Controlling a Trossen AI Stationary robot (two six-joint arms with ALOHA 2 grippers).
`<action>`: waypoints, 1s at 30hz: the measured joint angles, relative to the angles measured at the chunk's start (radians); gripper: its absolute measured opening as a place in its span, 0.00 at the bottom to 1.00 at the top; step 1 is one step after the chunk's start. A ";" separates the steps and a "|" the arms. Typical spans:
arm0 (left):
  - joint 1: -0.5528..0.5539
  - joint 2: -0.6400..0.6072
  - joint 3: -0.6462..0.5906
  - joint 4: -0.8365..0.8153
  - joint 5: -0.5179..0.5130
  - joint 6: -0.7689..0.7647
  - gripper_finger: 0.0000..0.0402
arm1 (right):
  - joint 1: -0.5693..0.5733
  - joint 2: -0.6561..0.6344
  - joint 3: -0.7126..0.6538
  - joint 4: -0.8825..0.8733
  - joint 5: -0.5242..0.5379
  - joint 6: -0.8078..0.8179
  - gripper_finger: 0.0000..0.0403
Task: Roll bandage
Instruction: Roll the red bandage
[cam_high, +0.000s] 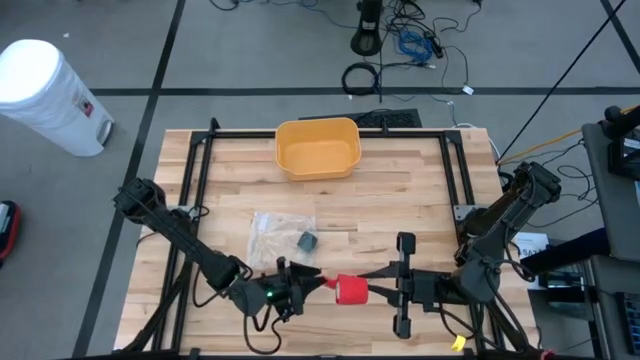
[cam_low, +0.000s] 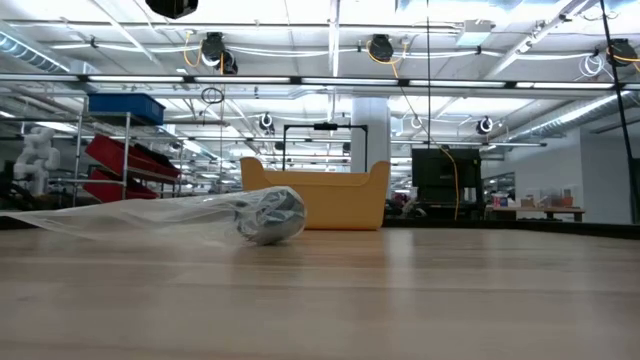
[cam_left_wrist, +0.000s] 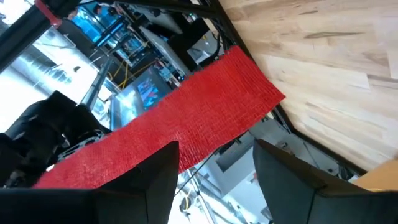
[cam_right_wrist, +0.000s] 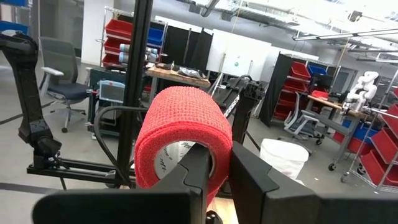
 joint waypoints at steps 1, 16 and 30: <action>0.001 0.000 0.000 0.000 0.000 0.000 0.53 | 0.000 0.000 0.000 -0.001 0.000 0.002 0.10; 0.002 0.001 0.000 -0.018 0.026 0.047 0.53 | 0.000 0.000 0.000 -0.004 0.000 0.001 0.10; 0.010 0.001 0.000 0.091 0.074 0.111 0.53 | 0.000 0.000 0.000 -0.001 0.000 0.004 0.10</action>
